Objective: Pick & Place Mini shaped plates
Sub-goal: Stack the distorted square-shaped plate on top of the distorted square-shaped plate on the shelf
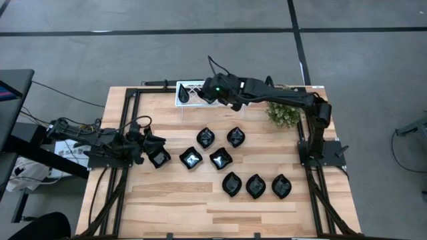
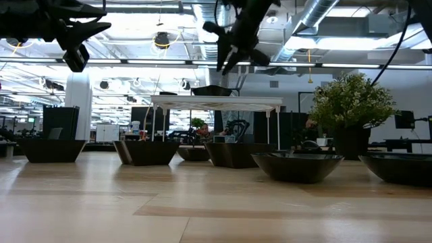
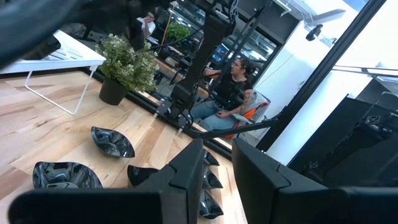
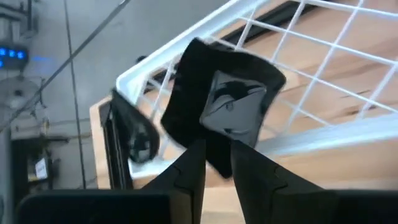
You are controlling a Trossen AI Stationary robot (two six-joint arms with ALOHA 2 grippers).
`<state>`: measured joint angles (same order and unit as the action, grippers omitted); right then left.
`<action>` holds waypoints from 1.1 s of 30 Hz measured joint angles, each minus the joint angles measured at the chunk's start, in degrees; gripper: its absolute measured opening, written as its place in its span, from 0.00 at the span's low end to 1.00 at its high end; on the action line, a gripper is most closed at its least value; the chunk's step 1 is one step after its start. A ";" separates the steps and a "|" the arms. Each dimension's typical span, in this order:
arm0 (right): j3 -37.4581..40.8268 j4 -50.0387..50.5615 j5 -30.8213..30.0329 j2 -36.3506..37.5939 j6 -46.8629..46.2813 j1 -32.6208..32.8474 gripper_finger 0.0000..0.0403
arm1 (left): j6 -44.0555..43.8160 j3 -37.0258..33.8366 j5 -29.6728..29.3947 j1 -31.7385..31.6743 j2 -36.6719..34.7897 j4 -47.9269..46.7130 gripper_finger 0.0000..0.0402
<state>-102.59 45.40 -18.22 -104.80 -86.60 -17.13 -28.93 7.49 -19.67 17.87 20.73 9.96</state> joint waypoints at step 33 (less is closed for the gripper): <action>-0.11 15.07 0.38 12.71 42.51 20.46 0.00 | -0.02 0.00 0.01 0.00 0.00 1.47 0.22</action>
<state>-102.69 60.47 -17.84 -92.08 -44.09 3.33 -28.95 7.49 -19.66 17.87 20.73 11.42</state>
